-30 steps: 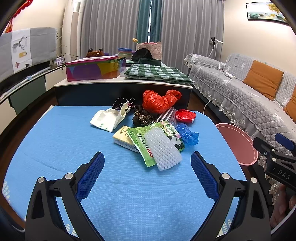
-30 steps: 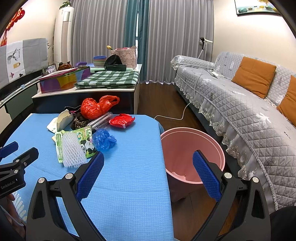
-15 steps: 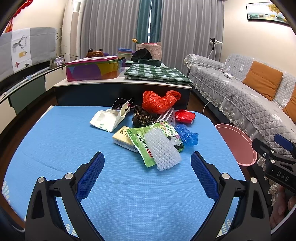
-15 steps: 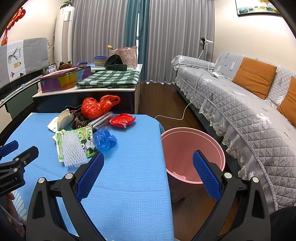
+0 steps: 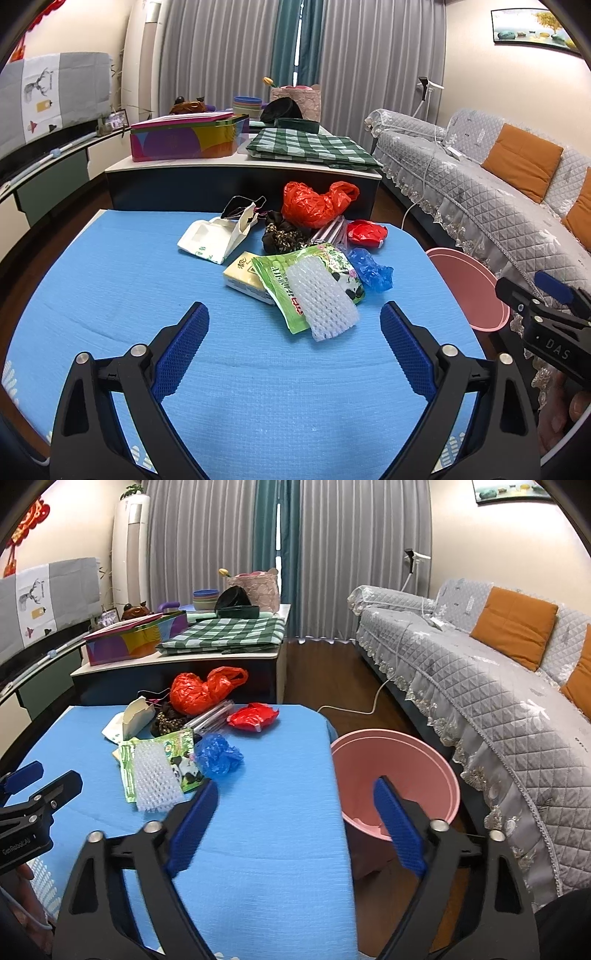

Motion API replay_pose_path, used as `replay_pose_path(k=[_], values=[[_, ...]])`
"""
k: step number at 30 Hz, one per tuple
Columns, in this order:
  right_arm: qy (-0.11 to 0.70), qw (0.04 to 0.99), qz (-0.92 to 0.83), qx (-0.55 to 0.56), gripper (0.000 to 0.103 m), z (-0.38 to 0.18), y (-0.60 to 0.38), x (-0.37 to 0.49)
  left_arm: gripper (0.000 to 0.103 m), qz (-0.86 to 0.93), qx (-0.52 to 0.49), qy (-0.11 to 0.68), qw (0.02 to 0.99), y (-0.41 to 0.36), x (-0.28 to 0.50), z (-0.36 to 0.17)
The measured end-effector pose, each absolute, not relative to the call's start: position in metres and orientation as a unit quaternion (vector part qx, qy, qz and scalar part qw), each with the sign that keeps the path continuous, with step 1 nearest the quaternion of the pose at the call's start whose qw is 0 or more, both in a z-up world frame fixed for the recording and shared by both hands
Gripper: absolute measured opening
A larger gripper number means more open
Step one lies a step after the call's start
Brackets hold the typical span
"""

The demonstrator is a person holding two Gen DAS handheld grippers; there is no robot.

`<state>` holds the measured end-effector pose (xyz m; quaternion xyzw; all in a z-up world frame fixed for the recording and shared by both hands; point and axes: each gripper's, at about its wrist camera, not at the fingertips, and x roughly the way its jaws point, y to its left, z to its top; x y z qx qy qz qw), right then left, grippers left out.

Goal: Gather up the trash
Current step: 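Grasp the green panda-print snack bag with the left tool while the right tool grasps the white foam net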

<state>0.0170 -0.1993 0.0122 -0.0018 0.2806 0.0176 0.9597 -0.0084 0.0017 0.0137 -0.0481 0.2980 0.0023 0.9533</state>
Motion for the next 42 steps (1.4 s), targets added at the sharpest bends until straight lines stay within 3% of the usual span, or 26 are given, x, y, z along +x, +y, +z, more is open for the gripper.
replay_pose_path(k=[7, 14, 19, 38, 42], values=[[0.298, 0.951, 0.074, 0.032, 0.051, 0.003, -0.188, 0.036, 0.054, -0.003, -0.071, 0.311, 0.948, 0.016, 0.007, 0.008], [0.304, 0.943, 0.125, 0.045, 0.049, -0.012, -0.161, 0.055, 0.026, 0.009, -0.095, 0.328, 0.940, 0.036, 0.028, 0.000], [0.317, 0.934, 0.156, 0.044, 0.048, -0.026, -0.140, 0.070, 0.022, 0.008, -0.098, 0.339, 0.936, 0.044, 0.039, -0.010], [0.388, 0.891, 0.228, 0.054, 0.049, -0.075, -0.100, 0.111, 0.022, -0.037, -0.132, 0.373, 0.918, 0.052, 0.075, -0.045], [0.392, 0.885, 0.247, 0.051, 0.036, -0.077, -0.096, 0.111, 0.022, -0.050, -0.135, 0.390, 0.910, 0.046, 0.083, -0.056]])
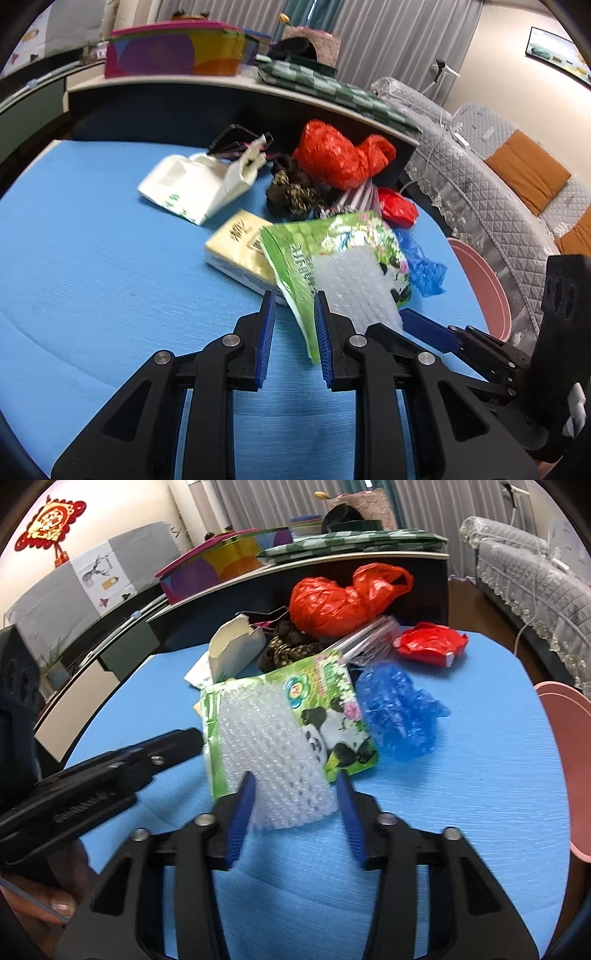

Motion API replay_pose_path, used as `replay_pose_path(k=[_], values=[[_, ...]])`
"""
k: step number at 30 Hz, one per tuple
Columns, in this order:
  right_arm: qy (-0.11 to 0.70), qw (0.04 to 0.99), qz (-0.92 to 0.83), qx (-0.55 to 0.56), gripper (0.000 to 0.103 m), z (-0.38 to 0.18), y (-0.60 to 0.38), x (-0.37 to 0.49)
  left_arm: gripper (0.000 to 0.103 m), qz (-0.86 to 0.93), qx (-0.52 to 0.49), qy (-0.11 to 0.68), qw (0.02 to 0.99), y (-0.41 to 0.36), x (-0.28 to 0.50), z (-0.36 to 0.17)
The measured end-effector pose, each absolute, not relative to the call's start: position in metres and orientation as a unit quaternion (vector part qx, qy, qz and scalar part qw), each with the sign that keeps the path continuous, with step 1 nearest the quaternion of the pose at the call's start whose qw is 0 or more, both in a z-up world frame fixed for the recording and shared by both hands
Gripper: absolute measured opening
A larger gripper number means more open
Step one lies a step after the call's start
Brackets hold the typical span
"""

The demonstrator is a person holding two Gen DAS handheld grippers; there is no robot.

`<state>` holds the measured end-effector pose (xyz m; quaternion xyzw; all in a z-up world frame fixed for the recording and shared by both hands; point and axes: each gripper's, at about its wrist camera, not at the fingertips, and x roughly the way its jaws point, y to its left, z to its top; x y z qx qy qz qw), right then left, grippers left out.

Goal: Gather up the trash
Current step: 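Grasp the green panda-print snack bag with the left tool while the right tool grasps the white foam net, then carry the green bag with the left tool while the right tool carries the foam net over the pink bin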

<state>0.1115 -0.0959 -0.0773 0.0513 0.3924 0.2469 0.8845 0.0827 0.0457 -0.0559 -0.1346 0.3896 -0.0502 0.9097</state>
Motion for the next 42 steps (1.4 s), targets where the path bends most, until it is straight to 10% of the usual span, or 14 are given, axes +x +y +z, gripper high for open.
replay_pose_path(k=[7, 42], values=[[0.384, 0.888, 0.251, 0.044, 0.015, -0.075, -0.097, 0.111, 0.022, -0.054, -0.137, 0.401, 0.904, 0.044, 0.087, -0.063], [0.254, 0.959, 0.128, 0.023, 0.014, 0.002, -0.158, 0.049, 0.002, -0.066, -0.074, 0.325, 0.940, 0.018, 0.043, 0.001]])
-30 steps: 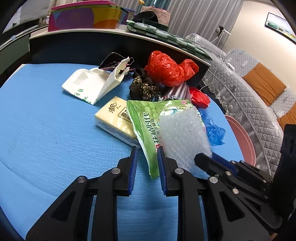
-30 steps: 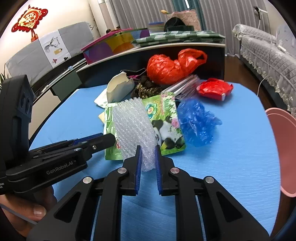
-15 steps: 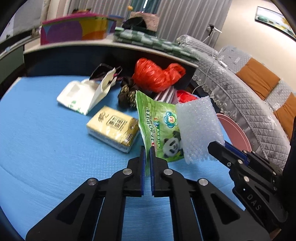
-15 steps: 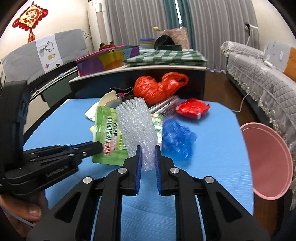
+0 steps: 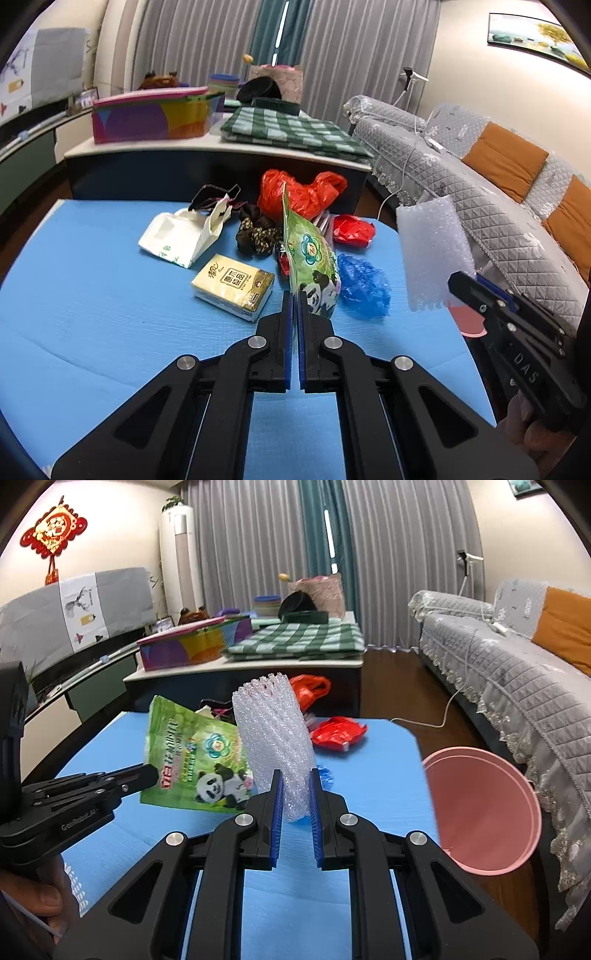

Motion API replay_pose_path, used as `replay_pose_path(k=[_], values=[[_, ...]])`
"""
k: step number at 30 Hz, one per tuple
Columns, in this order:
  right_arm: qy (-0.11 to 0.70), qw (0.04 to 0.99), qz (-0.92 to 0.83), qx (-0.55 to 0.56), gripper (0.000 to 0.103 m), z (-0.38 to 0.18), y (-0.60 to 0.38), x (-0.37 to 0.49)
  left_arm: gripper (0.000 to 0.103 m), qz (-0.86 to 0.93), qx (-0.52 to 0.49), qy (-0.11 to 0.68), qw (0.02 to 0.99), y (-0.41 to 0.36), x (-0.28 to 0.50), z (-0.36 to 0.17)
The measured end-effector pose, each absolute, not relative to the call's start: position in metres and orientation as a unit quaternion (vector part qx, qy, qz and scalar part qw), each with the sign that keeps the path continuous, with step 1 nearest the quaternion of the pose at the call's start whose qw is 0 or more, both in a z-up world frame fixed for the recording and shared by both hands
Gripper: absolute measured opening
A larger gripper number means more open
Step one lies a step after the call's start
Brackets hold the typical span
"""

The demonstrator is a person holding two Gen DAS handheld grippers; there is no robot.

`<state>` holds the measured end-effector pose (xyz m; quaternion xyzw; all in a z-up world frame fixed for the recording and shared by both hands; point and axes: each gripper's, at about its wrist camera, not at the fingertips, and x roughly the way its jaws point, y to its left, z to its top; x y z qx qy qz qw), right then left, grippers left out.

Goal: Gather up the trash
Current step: 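Carry the green bag with the left tool while the right tool carries the foam net over the pink bin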

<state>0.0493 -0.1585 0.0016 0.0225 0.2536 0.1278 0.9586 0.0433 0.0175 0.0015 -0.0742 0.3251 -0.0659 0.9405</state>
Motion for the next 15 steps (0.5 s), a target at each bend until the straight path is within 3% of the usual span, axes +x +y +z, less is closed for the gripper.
replay_pose_path(k=[15], values=[[0.232, 0.969, 0.073, 0.033, 0.014, 0.035, -0.210, 0.019, 0.002, -0.086, -0.044, 0.288, 0.953, -0.006, 0.011, 0.027]])
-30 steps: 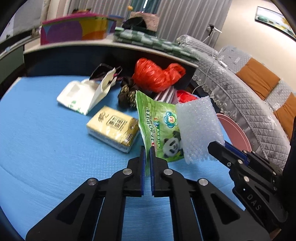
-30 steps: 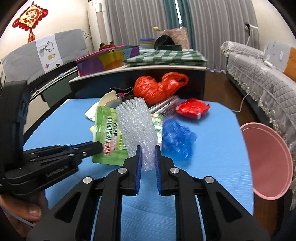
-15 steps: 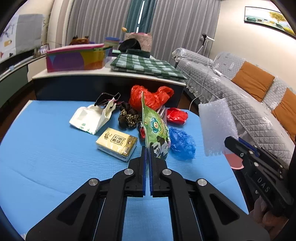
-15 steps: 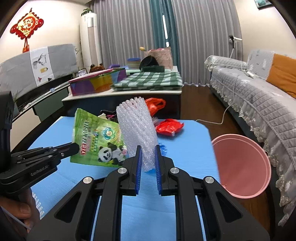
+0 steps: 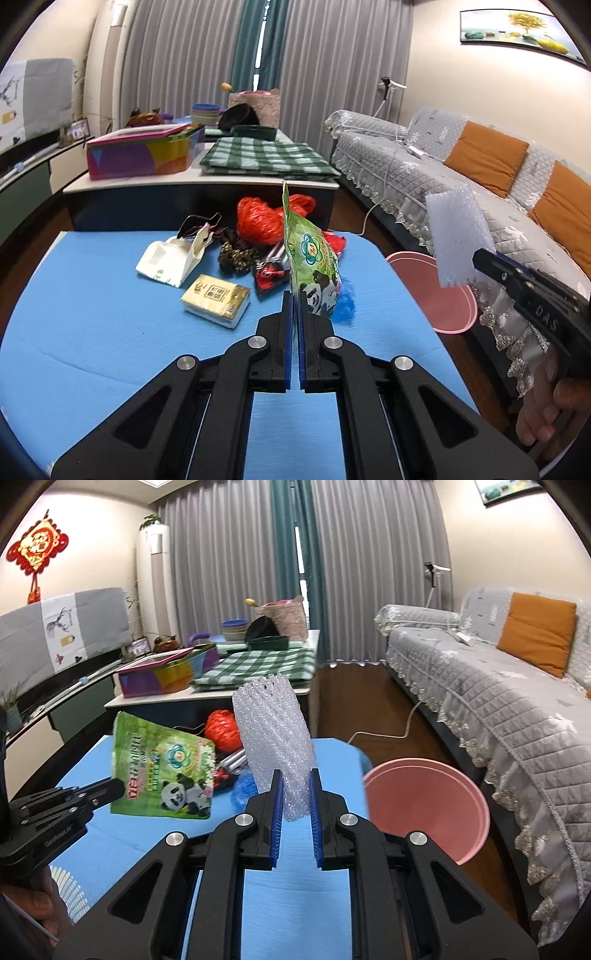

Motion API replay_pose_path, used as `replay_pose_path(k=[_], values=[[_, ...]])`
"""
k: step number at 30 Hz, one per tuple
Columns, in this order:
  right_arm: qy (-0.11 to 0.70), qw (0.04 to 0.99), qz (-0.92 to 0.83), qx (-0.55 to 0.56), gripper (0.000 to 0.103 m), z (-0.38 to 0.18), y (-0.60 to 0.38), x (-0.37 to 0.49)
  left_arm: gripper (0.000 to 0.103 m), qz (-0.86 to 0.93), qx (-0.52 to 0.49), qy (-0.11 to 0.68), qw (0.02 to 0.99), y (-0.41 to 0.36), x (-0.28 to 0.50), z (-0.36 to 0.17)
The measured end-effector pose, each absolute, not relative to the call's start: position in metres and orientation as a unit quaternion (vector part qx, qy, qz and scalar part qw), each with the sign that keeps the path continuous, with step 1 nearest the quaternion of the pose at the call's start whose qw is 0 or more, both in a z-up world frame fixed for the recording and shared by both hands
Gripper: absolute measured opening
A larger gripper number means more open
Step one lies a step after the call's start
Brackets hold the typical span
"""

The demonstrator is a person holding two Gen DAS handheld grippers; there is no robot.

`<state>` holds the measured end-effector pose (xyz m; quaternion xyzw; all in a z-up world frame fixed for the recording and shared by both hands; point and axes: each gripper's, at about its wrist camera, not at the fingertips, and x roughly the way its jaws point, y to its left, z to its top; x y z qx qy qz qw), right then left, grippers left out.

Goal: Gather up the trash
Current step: 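Carry the green bag with the left tool while the right tool carries the foam net over the pink bin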

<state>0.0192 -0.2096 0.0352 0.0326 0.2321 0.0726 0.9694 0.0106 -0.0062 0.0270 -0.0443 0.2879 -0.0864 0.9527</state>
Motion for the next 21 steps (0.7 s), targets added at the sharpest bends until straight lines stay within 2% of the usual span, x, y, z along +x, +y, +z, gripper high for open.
replay_pose_path(k=[21], values=[[0.215, 0.976, -0.002, 0.038, 0.014, 0.109, -0.321, 0.051, 0.002, -0.156, -0.010, 0.265, 0.952, -0.088, 0.040, 0.074]])
